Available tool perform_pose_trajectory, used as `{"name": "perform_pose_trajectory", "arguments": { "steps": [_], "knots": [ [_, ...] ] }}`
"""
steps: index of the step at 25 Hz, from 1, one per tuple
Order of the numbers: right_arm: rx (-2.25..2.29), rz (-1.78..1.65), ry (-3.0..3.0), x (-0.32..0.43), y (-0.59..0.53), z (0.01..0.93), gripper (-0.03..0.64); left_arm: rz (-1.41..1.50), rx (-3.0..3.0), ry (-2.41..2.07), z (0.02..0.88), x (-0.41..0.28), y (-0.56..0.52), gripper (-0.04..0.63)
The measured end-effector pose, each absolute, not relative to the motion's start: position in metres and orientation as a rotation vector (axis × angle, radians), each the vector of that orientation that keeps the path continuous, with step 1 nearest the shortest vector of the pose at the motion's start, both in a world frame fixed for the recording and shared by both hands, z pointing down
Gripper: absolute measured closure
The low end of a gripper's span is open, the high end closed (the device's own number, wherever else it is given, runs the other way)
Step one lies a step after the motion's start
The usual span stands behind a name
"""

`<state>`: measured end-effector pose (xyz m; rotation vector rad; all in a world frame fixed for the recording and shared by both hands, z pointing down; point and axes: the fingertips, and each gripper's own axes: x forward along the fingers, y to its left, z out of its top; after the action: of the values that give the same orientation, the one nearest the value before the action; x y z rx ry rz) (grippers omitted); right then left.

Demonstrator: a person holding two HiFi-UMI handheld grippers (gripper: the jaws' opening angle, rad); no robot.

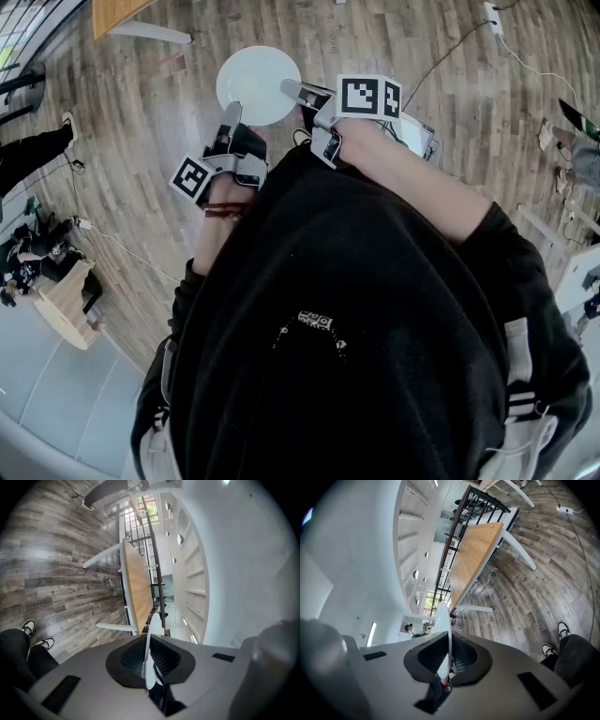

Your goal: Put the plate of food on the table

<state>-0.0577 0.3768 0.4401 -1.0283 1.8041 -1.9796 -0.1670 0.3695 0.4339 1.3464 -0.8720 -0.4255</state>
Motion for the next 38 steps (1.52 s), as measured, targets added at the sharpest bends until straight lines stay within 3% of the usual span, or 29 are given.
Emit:
{"name": "perform_pose_trajectory", "arguments": {
  "steps": [38],
  "knots": [
    [-0.968,-1.924,1.765,-0.051,0.371,0.417,0.584,-0.406,1.394,-0.901,0.411,-0.16,0.369,0.575]
  ]
}}
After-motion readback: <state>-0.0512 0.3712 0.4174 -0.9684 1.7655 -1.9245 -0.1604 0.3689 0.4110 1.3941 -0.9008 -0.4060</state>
